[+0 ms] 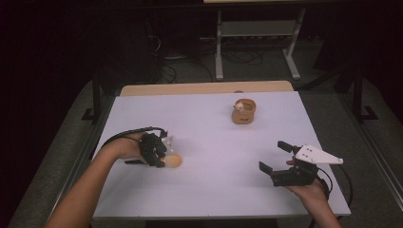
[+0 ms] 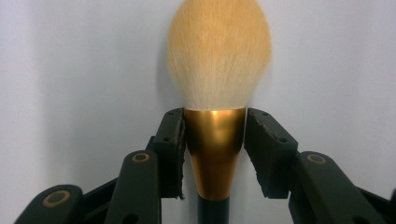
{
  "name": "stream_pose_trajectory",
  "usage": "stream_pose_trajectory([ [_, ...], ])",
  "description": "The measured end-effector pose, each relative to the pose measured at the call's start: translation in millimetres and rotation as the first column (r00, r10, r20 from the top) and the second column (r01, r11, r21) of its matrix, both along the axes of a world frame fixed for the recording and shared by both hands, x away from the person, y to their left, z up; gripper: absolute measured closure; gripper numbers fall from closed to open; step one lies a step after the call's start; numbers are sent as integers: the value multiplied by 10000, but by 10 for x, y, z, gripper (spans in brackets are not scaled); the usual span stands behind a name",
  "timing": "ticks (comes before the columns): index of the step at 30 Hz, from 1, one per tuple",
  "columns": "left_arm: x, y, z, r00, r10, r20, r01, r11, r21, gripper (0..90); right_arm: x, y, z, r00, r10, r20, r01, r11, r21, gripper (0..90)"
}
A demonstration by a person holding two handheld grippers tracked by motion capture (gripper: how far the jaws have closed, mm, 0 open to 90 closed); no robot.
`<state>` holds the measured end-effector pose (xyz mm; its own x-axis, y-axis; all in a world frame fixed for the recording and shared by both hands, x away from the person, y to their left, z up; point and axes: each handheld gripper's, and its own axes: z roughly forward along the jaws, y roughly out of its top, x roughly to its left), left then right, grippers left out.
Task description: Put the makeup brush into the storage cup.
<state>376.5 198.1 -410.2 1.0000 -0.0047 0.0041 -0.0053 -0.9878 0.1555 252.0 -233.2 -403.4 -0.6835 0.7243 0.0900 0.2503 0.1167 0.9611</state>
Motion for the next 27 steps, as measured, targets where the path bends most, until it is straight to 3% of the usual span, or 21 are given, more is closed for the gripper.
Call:
stream_pose_trajectory([
  [7,-8,-20,-23,9999,-47,97,44,9997,243,611,-1,-4,2,10000,-5,-17,5,10000,8,0],
  [18,6,-16,-21,10000,65,-17,-64,9997,217,626,-3,-6,2,10000,-20,-35,20,10000,7,0],
  [27,17,-2,19,9971,752,-86,-751,9970,183,628,-2,-4,4,10000,-23,-19,23,10000,33,0],
])
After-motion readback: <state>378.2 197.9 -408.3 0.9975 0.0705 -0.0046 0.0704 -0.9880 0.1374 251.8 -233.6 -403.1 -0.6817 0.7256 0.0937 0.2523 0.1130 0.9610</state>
